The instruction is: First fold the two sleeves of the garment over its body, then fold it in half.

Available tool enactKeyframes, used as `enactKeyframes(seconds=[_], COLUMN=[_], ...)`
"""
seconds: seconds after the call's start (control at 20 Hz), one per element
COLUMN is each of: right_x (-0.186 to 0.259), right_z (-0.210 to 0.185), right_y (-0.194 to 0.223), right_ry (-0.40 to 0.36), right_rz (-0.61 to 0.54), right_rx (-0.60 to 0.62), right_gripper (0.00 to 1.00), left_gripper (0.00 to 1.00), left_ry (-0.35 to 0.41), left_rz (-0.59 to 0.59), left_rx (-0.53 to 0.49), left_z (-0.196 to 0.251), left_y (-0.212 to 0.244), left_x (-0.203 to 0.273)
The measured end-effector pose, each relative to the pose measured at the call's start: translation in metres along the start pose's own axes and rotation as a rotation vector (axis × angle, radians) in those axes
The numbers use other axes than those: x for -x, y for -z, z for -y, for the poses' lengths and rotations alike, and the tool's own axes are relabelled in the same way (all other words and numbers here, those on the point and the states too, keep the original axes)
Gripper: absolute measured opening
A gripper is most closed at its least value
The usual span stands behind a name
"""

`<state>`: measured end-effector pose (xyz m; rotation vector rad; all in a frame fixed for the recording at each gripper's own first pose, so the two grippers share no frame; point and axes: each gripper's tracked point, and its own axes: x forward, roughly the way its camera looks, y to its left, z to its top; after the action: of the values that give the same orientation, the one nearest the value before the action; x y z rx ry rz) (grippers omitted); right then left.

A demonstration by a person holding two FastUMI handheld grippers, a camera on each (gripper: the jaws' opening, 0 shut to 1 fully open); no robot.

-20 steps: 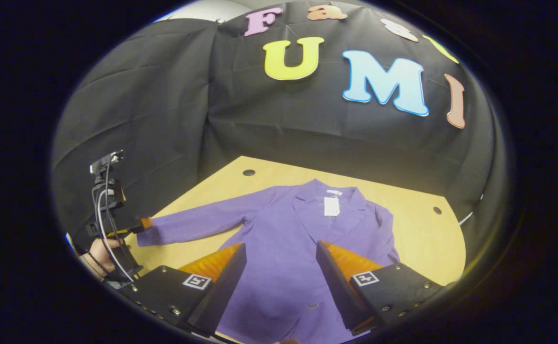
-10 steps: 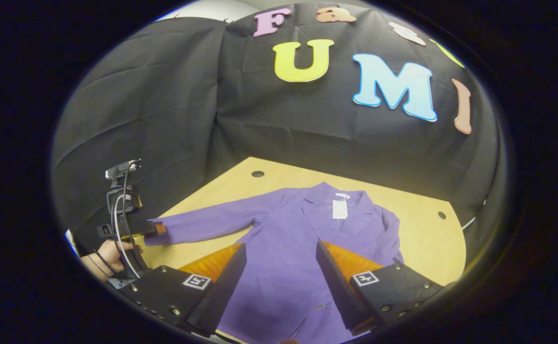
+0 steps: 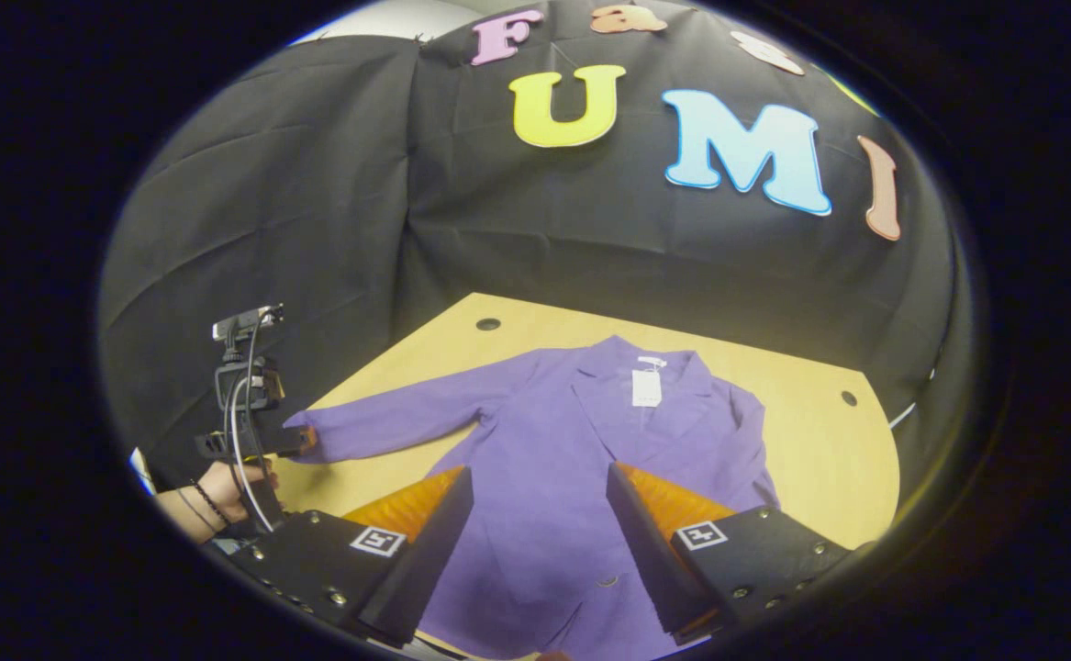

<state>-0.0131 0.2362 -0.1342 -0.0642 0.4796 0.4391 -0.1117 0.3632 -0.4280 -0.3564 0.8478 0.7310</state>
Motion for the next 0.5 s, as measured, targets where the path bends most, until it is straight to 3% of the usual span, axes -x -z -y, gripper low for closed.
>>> enactKeyframes(seconds=[0.05,0.1,0.15,0.2,0.35,0.5], right_x=[0.001,0.002,0.002,0.003,0.006,0.010], right_z=[0.003,0.007,0.012,0.015,0.029,0.040], right_y=[0.002,0.002,0.004,0.004,0.008,0.011], right_ry=[0.003,0.008,0.014,0.017,0.029,0.040], right_rz=[-0.004,-0.009,-0.012,-0.014,-0.024,-0.034], right_rx=[-0.007,-0.013,-0.019,-0.025,-0.031,-0.036], right_gripper=[0.91,0.95,0.91,0.94,0.91,0.91], left_gripper=[0.30,0.29,0.19,0.10,0.10,0.06], left_ry=[-0.006,0.000,-0.005,-0.007,0.026,0.050], left_rz=[-0.003,-0.005,0.003,-0.004,-0.002,0.057], left_rx=[-0.018,-0.040,-0.032,-0.044,-0.019,0.023], left_z=[0.001,0.002,0.003,0.007,0.012,0.014], left_y=[0.000,0.000,-0.002,-0.003,-0.003,-0.031], left_x=[0.000,-0.001,-0.002,-0.002,-0.008,0.008])
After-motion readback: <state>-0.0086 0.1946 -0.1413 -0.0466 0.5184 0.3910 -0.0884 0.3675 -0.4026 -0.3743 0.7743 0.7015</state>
